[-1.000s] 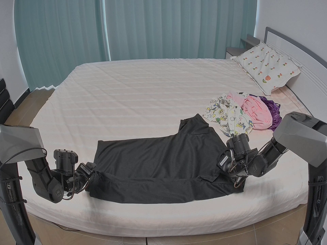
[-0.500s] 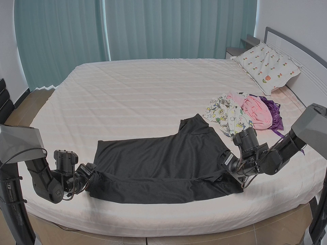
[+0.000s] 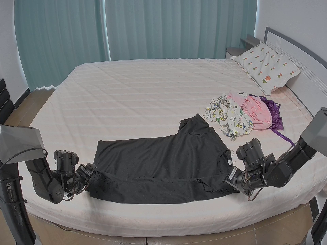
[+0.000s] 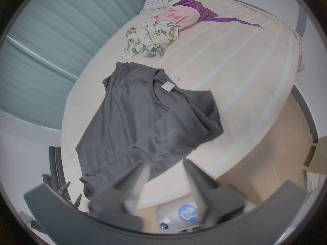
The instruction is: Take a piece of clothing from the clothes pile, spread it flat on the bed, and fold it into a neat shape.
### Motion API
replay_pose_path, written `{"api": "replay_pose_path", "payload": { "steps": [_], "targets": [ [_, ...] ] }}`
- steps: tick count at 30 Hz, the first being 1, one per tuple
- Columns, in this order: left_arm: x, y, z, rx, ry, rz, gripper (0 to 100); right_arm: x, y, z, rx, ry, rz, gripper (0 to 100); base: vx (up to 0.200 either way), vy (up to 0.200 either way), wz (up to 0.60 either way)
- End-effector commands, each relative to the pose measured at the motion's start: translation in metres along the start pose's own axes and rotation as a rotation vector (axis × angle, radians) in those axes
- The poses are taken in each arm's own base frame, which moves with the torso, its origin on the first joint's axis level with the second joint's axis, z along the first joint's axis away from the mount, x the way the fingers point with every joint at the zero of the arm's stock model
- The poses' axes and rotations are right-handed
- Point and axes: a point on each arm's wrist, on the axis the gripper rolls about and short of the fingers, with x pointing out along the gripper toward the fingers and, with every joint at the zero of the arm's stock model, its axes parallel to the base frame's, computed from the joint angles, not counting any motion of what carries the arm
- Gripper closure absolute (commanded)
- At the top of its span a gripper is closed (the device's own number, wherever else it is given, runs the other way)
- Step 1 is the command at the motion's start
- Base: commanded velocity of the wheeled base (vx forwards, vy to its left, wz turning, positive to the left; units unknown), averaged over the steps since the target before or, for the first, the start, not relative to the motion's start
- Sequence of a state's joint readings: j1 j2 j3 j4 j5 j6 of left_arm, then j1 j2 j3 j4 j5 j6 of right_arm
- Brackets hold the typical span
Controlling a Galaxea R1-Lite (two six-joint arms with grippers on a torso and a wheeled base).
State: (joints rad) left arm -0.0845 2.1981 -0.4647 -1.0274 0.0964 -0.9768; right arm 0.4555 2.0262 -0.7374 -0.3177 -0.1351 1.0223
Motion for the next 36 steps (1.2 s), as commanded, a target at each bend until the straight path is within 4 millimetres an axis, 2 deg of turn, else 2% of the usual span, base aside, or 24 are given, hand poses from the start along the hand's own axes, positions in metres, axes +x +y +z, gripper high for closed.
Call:
{"api": "replay_pose_path", "payload": {
  "steps": [1,6,10,12,18,23,26,30,36],
  "targets": [
    [0.0,0.0,0.0,0.0,0.0,0.001,0,-0.009,-0.011,-0.01,-0.039,0.026,-0.014,0,0.0,0.0,0.0],
    [0.0,0.0,0.0,0.0,0.0,0.001,0,0.0,-0.02,0.004,-0.01,0.018,-0.038,0,0.0,0.0,0.0],
    [0.0,0.0,0.0,0.0,0.0,0.001,0,0.016,-0.027,0.014,-0.039,0.002,-0.032,0,0.0,0.0,0.0],
    [0.0,0.0,0.0,-0.001,0.0,-0.002,0,0.03,-0.031,0.023,-0.055,-0.033,0.005,0,0.0,0.0,0.0],
    [0.0,-0.006,0.007,-0.001,-0.02,-0.029,0,0.049,-0.039,0.031,-0.132,-0.03,0.071,0,0.0,0.0,0.0],
    [0.003,-0.018,0.016,0.019,-0.019,-0.089,0,0.055,-0.041,0.038,-0.191,-0.04,0.122,0,0.0,0.0,0.0],
    [0.003,-0.021,0.025,0.138,0.011,-0.13,0,0.057,-0.041,0.038,-0.219,-0.042,0.15,0,0.0,0.0,0.0],
    [0.008,-0.017,0.024,0.283,0.067,-0.092,0,0.057,-0.041,0.039,-0.226,-0.051,0.164,0,0.0,0.0,0.0],
    [0.029,-0.02,0.022,0.339,0.139,-0.11,0,0.062,-0.045,0.036,-0.264,-0.042,0.153,0,0.0,0.0,0.0]
  ]
}}
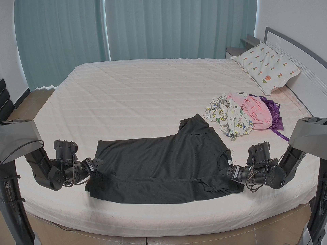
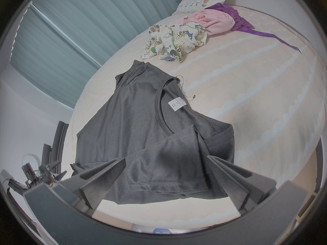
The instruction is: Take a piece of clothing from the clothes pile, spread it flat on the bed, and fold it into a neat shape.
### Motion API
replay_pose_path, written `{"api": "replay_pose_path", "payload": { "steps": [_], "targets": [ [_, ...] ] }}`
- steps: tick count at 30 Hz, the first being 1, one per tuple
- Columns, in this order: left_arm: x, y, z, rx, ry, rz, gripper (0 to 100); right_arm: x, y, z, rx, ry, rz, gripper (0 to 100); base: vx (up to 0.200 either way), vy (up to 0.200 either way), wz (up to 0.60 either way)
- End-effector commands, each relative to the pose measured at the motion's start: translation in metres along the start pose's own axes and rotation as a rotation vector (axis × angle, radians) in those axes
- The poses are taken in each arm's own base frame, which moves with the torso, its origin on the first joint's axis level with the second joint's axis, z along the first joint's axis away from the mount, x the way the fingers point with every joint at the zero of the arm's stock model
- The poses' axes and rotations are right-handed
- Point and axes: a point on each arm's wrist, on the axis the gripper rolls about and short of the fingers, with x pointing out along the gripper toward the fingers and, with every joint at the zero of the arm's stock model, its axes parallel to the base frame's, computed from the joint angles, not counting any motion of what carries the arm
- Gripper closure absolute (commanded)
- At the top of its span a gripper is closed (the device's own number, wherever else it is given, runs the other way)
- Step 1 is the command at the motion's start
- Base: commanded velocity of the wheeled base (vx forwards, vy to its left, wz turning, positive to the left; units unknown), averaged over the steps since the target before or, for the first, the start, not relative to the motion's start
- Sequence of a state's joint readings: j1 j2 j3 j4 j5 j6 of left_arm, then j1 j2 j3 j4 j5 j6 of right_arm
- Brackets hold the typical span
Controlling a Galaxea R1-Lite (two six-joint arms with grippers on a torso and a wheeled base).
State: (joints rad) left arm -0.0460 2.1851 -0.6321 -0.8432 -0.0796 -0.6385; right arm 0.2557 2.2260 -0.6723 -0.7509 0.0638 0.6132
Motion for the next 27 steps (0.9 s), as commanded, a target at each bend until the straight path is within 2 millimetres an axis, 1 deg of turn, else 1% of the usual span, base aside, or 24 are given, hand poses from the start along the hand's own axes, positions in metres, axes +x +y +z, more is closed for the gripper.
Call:
{"api": "replay_pose_path", "payload": {
  "steps": [1,8,17,18,23,26,27],
  "targets": [
    [0.019,0.002,0.0,0.045,0.037,-0.018,0,0.006,-0.005,-0.005,-0.016,0.02,-0.012,0,0.0,0.0,0.0],
    [0.043,0.004,-0.008,0.07,0.061,-0.005,0,0.008,-0.005,-0.006,-0.016,0.013,-0.009,0,0.0,0.0,0.0],
    [0.05,0.003,-0.011,0.073,0.069,-0.003,0,0.012,-0.008,-0.008,-0.014,-0.006,0.001,0,0.0,0.0,0.0],
    [0.052,0.003,-0.011,0.073,0.062,0.008,100,0.012,-0.01,-0.006,-0.01,-0.009,-0.003,0,0.0,0.0,0.0],
    [0.052,0.004,-0.007,0.069,-0.011,0.092,100,0.011,-0.016,0.0,-0.01,-0.023,-0.011,0,0.0,0.0,0.0],
    [0.05,0.004,-0.007,0.059,-0.022,0.107,100,0.011,-0.019,0.004,-0.024,-0.032,-0.016,0,0.0,0.0,0.0],
    [0.047,0.002,-0.004,0.022,-0.043,0.109,100,0.012,-0.022,0.006,-0.035,-0.029,-0.01,0,0.0,0.0,0.0]
  ]
}}
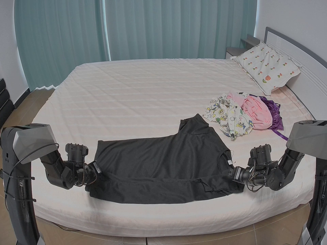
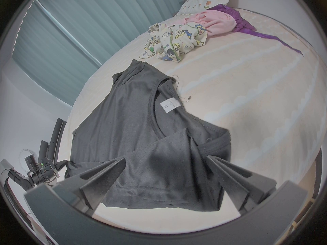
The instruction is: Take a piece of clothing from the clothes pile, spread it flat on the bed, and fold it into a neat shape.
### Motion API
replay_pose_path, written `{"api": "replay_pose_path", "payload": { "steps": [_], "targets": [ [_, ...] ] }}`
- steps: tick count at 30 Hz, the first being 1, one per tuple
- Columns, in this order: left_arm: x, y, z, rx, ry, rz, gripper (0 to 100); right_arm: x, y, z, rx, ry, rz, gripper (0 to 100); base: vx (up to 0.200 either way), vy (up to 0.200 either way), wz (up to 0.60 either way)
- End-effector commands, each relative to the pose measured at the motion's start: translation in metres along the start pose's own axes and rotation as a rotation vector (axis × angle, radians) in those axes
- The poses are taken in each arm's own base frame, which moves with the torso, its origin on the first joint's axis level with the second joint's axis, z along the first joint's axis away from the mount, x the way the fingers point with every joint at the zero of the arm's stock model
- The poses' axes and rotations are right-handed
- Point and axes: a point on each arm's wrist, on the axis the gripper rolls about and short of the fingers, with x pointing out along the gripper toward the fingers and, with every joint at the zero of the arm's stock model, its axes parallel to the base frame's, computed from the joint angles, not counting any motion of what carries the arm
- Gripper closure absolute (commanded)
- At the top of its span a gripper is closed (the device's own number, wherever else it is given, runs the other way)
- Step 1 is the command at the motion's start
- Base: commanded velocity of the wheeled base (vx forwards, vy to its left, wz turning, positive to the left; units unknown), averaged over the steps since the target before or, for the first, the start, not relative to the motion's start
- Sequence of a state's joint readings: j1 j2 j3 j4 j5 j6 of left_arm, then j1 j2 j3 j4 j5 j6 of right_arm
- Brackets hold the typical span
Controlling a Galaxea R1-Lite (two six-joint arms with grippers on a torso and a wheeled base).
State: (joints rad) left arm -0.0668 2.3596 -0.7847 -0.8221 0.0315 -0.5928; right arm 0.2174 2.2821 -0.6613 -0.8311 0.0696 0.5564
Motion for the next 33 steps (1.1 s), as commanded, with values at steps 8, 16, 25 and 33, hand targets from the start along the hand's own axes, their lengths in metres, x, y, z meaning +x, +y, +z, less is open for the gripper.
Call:
{"api": "replay_pose_path", "payload": {
  "steps": [8,16,25,33],
  "targets": [
    [-0.027,-0.005,0.011,-0.08,-0.053,-0.003,100,0.005,-0.005,0.016,-0.013,-0.007,0.075,0,0.0,0.0,0.0],
    [-0.042,-0.005,0.013,-0.083,-0.061,-0.006,100,0.024,-0.006,0.016,-0.097,0.004,0.085,0,0.0,0.0,0.0],
    [-0.043,-0.005,0.014,-0.084,-0.063,-0.006,100,0.038,-0.009,0.014,-0.111,0.012,0.081,0,0.0,0.0,0.0],
    [-0.043,-0.004,0.014,-0.089,-0.064,-0.005,100,0.036,-0.01,0.012,-0.109,0.027,0.088,100,0.0,0.0,0.0]
  ]
}}
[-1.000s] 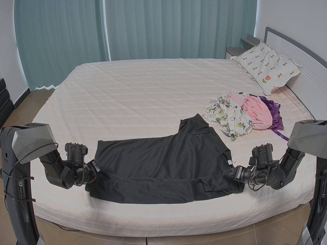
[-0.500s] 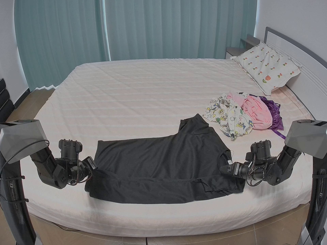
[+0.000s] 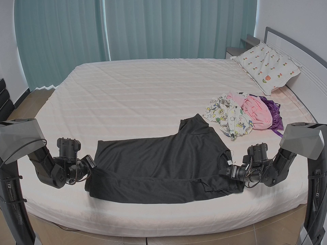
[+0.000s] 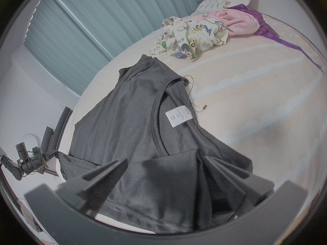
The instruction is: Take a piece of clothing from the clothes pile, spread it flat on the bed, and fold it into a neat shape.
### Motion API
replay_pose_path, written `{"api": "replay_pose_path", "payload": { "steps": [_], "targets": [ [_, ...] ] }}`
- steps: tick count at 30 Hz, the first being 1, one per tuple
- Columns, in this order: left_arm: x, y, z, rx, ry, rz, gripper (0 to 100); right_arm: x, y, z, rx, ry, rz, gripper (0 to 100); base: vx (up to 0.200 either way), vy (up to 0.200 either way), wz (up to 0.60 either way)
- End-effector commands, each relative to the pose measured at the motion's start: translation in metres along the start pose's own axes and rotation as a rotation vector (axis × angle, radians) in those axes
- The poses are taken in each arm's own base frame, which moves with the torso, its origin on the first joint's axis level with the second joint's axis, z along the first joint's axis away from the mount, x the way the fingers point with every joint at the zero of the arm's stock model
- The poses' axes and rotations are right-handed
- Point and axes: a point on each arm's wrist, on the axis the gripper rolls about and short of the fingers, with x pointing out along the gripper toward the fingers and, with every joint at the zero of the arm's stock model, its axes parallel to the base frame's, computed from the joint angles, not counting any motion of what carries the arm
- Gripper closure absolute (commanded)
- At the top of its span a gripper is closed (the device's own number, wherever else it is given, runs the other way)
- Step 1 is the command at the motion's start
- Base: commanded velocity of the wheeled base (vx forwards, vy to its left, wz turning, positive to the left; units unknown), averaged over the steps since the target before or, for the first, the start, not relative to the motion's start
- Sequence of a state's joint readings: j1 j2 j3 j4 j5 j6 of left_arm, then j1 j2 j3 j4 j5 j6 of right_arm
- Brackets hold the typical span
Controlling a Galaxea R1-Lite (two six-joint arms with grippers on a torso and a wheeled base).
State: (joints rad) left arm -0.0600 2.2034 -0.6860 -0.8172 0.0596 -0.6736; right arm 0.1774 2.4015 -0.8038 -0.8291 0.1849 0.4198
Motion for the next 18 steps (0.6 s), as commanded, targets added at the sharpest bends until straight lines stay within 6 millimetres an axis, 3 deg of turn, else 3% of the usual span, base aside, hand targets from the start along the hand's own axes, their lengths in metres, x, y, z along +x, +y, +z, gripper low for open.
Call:
{"api": "replay_pose_path", "payload": {
  "steps": [1,12,18],
  "targets": [
    [0.0,0.0,0.0,-0.002,-0.002,-0.001,100,0.0,-0.001,-0.002,0.003,0.008,0.0,100,0.0,0.0,0.0],
    [-0.002,0.005,0.003,-0.006,-0.007,0.011,100,-0.028,0.002,0.013,0.025,-0.032,0.059,100,0.0,0.0,0.0],
    [-0.006,0.014,0.006,-0.021,-0.013,0.038,100,-0.033,0.007,0.02,0.038,-0.099,0.093,100,0.0,0.0,0.0]
  ]
}}
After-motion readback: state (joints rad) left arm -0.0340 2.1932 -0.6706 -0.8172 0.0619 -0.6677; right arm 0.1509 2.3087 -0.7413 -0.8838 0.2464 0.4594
